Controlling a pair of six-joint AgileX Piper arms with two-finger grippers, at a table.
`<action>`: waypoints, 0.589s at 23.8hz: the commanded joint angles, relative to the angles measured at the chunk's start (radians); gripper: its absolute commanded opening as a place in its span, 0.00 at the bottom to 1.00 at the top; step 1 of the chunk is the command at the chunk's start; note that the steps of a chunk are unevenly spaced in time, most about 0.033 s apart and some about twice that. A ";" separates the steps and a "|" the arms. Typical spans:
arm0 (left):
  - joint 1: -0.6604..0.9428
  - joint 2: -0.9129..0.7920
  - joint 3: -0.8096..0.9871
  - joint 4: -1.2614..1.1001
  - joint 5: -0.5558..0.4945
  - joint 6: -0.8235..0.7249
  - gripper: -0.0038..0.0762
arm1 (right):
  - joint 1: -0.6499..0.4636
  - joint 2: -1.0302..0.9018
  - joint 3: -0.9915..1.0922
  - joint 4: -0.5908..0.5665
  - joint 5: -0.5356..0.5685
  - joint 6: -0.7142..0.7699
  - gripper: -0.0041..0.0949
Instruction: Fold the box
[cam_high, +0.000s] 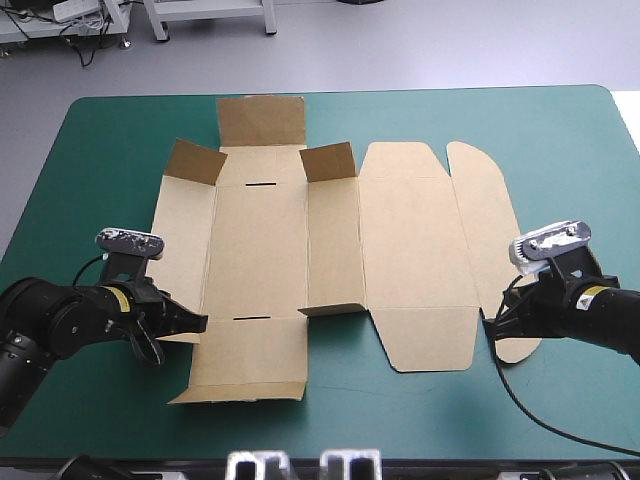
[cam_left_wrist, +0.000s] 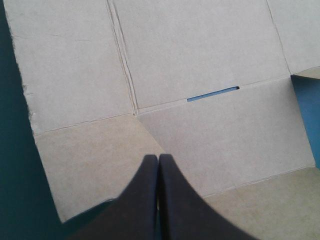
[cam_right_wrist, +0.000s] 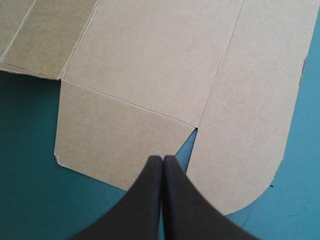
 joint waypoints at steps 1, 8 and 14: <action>-0.001 -0.008 -0.027 0.004 -0.041 -0.008 0.04 | 0.001 -0.004 -0.023 0.021 -0.039 -0.007 0.02; -0.001 -0.008 -0.027 -0.043 -0.076 0.021 0.04 | 0.001 -0.004 -0.023 0.021 -0.039 -0.007 0.02; -0.001 0.115 -0.099 -0.109 -0.154 0.134 0.07 | 0.001 -0.004 -0.023 0.021 -0.039 -0.007 0.02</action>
